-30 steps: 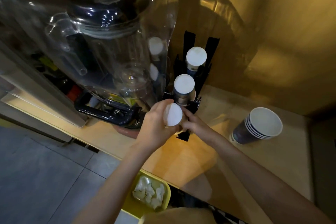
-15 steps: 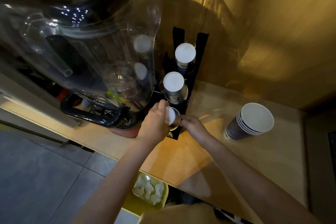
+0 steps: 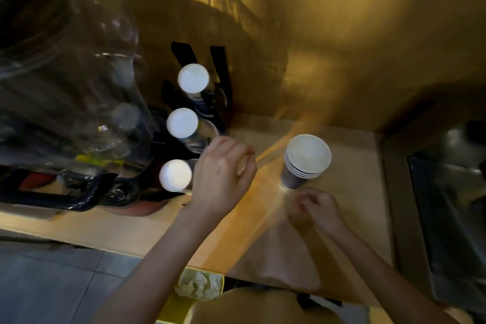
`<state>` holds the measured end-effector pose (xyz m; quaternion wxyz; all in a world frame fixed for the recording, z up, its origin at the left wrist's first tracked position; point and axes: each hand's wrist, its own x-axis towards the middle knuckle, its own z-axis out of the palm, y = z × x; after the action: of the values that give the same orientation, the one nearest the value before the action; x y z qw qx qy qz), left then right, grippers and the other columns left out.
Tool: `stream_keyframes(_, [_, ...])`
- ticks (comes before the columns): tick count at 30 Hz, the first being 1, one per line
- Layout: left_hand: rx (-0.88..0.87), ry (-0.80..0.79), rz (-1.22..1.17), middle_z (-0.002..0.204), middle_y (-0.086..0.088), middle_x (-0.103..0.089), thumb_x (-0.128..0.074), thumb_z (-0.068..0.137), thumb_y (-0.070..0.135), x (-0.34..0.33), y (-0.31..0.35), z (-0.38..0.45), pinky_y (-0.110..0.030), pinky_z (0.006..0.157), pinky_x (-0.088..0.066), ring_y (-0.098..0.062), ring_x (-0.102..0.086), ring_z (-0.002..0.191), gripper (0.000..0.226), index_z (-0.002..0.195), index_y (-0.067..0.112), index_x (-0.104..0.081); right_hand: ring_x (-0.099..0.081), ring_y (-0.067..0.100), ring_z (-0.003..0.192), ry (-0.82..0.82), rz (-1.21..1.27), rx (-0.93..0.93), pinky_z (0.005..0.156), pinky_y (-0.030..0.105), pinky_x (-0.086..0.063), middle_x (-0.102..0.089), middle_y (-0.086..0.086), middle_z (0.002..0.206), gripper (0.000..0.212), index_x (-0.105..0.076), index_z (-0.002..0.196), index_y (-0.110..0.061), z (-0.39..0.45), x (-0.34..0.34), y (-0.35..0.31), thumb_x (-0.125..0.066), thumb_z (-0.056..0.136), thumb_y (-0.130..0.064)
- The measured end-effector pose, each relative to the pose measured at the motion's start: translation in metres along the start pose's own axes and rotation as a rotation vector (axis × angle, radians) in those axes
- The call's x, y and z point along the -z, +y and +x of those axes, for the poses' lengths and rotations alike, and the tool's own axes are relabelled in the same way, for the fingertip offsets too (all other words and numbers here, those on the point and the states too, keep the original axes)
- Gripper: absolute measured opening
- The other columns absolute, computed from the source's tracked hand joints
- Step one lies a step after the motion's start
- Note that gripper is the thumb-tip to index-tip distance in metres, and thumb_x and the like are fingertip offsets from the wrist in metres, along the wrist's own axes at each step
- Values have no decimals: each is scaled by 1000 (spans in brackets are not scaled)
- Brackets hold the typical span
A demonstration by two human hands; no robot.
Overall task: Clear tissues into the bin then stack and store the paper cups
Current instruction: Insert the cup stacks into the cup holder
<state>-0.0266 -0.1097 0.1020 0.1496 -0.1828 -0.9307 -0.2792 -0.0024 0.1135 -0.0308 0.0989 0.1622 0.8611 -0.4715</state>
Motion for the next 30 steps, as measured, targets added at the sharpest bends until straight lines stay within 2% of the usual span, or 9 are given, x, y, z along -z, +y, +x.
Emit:
stream_keyframes(4, [-122, -165, 91, 109, -9, -66, -48, 83, 33, -46, 23, 24, -44, 87, -52, -29, -56, 108, 32, 103, 12, -62, -63, 28, 96, 40, -293, 18, 84, 35, -47, -71, 14, 99, 19, -70, 89, -13, 6, 28, 10, -54, 83, -6])
stream_keyframes(6, [-121, -331, 106, 142, -11, -44, -54, 81, 43, -67, 35, 35, -45, 108, -35, -29, -34, 135, 58, 131, 14, -45, -54, 32, 109, -1, -542, 65, 92, 36, -45, -63, 15, 114, 26, -63, 105, -10, 10, 38, 16, -51, 82, -9])
stream_keyframes(8, [-139, -468, 135, 155, -11, -18, -64, 75, 49, -85, 43, 44, -44, 116, -18, -27, -10, 145, 86, 143, 16, -22, -45, 31, 118, -57, -640, 89, 99, 34, -38, -55, 13, 123, 35, -54, 118, -9, 14, 42, 19, -50, 84, -14])
stream_keyframes(12, [-98, -608, 200, 157, -13, 2, -71, 66, 54, -113, 49, 56, -47, 116, -14, -32, 3, 145, 112, 146, 20, -1, -44, 31, 119, -110, -560, 101, 103, 35, -35, -53, 15, 125, 37, -50, 121, -6, 25, 39, 23, -52, 85, -16])
stream_keyframes(15, [31, -659, 154, 156, -13, -6, -73, 65, 51, -127, 49, 61, -50, 108, -31, -34, -15, 141, 112, 146, 24, -1, -58, 30, 103, -90, -191, -17, 92, 34, -45, -64, 16, 109, 25, -59, 108, -3, 34, 28, 26, -54, 84, -7])
stream_keyframes(17, [99, -642, 141, 150, -10, -19, -77, 64, 45, -130, 49, 65, -48, 98, -42, -32, -29, 133, 108, 145, 26, -8, -62, 23, 76, -91, 151, -231, 73, 31, -47, -68, 12, 81, 17, -63, 96, -1, 36, 21, 18, -49, 87, -6])
stream_keyframes(20, [131, -545, 82, 141, -10, -28, -80, 60, 40, -131, 47, 64, -46, 93, -46, -32, -36, 126, 106, 143, 25, -16, -62, 20, 51, -259, 713, -647, 58, 30, -44, -66, 8, 47, 37, -58, 77, -4, 38, 16, 1, -37, 94, -30])
stream_keyframes(25, [103, -198, -182, 131, -18, -38, -81, 55, 38, -120, 54, 50, -38, 90, -43, -34, -45, 118, 110, 141, 27, -14, -67, 29, 76, -414, 1239, -632, 70, 39, -49, -75, 14, 72, 69, -62, 96, -3, 37, 30, -29, -29, 86, -62])
stream_keyframes(30, [100, 72, -234, 128, -2, -26, -70, 62, 44, -111, 54, 28, -30, 93, -38, -32, -45, 117, 93, 136, 28, -17, -72, 26, 80, -503, 1263, -511, 74, 36, -53, -75, 12, 93, 62, -68, 102, -8, 31, 47, -66, -51, 74, -61])
